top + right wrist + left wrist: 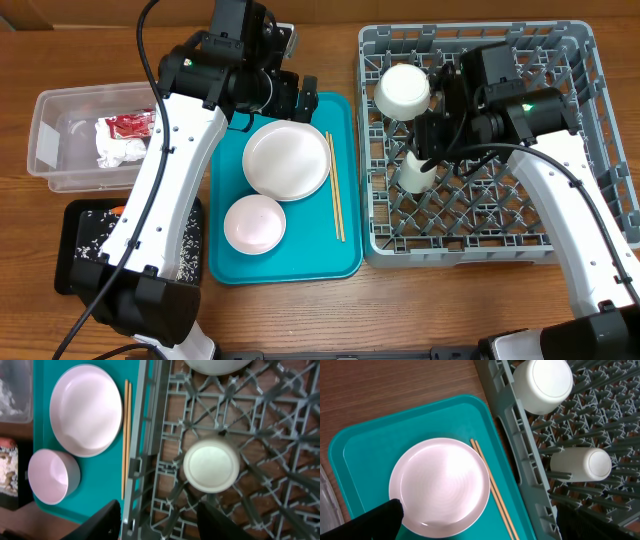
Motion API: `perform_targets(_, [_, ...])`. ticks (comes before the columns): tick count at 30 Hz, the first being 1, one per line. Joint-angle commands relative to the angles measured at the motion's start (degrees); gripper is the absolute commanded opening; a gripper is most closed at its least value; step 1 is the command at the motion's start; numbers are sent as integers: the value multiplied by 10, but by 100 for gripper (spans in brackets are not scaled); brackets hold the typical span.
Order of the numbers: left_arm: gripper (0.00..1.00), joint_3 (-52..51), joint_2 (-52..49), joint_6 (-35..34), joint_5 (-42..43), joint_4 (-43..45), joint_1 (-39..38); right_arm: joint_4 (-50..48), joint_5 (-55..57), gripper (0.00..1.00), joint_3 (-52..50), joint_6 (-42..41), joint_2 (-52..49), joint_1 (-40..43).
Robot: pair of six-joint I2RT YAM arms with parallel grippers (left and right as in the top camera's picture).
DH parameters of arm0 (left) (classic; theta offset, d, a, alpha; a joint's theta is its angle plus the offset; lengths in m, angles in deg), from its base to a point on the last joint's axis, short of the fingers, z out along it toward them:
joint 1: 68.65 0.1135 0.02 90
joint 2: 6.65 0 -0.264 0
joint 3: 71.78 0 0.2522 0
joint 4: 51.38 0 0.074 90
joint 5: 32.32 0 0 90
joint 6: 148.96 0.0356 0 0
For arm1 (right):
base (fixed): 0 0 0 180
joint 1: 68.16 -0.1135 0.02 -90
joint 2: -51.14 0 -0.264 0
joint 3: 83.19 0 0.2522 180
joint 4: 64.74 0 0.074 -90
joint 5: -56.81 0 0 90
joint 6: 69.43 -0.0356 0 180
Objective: Sort waste into correct bins and load items into the dishwasher
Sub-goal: 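Reach the left gripper to the small pink bowl and grasp its rim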
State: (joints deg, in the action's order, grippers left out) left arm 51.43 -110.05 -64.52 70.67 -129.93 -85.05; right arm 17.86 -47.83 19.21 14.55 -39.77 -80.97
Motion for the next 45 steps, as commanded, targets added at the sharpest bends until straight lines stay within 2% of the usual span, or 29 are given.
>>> perform_targets(1, [100,9,7,-2,-14,-17,4,21,-11,53,3,0,1,1])
perform_targets(5, [100,9,6,-4,-59,-78,4,34,-11,53,3,0,1,1])
perform_targets(10, [100,-22,5,-22,-62,-130,4,33,-11,57,3,0,1,0])
perform_targets(14, [100,-86,4,-50,-62,-129,4,33,-11,59,3,0,1,0])
perform_targets(16, [100,-155,3,-54,-66,-116,4,33,-11,62,3,0,1,0])
perform_targets(19, [100,-203,3,-80,-116,-106,5,33,-11,66,3,0,1,0])
perform_targets(22, [100,-235,3,-91,-134,-101,13,33,-11,69,3,0,1,0])
perform_targets(33, [97,-337,3,-93,-115,-93,44,38,-11,76,2,0,1,0])
perform_targets(35, [92,-357,3,-93,-110,-78,45,38,-11,78,2,0,1,0])
perform_targets(39, [74,-387,3,-95,-102,-56,46,39,-10,79,2,0,1,0])
perform_targets(43, [69,-417,3,-95,-102,-23,54,39,-9,79,2,0,1,0])
perform_targets(45, [57,-422,3,-95,-102,-18,56,39,-9,79,2,0,1,0])
